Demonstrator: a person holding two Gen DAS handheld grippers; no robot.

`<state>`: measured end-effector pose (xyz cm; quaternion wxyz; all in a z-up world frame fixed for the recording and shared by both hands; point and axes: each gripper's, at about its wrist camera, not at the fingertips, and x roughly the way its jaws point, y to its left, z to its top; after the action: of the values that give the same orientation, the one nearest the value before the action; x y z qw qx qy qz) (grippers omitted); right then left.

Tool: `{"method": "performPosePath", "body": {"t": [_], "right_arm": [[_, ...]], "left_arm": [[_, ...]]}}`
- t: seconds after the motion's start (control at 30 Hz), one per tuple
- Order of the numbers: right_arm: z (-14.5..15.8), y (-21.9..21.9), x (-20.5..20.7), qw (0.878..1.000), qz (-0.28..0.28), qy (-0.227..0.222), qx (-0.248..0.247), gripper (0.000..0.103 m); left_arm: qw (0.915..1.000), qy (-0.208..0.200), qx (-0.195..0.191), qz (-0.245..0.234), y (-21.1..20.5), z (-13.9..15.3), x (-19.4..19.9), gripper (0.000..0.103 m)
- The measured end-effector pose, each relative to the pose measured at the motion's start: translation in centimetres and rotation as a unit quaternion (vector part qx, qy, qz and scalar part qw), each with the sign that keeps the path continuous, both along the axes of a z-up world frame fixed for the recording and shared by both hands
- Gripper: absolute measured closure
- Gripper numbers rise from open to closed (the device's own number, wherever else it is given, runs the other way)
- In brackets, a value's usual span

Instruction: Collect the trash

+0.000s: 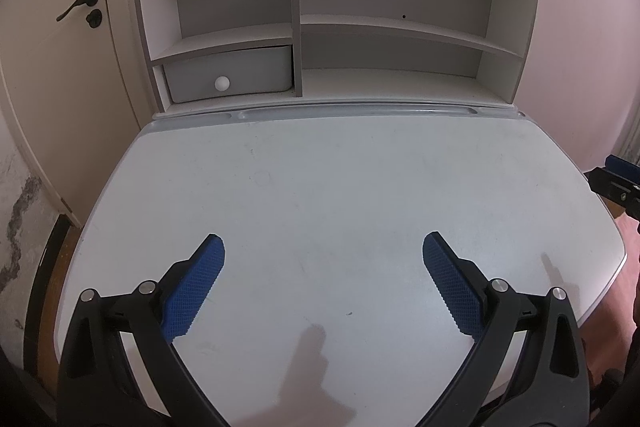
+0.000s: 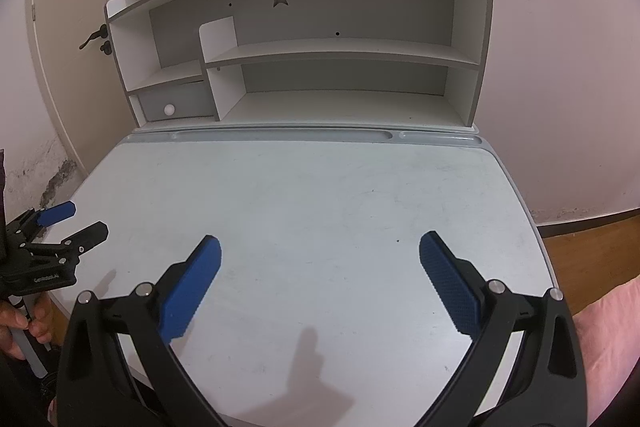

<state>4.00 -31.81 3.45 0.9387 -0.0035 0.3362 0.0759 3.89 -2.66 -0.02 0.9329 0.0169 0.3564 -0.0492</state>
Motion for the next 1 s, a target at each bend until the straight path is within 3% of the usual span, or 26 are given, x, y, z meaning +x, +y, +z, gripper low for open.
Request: {"method": "performPosePath", "body": {"t": [1.0], "right_arm": [[0.05, -0.01, 0.11, 1.000, -0.001, -0.001, -0.001, 0.007]], "left_arm": [[1.0000, 0.004, 0.004, -0.005, -0.28, -0.40, 0.19, 0.007]]}}
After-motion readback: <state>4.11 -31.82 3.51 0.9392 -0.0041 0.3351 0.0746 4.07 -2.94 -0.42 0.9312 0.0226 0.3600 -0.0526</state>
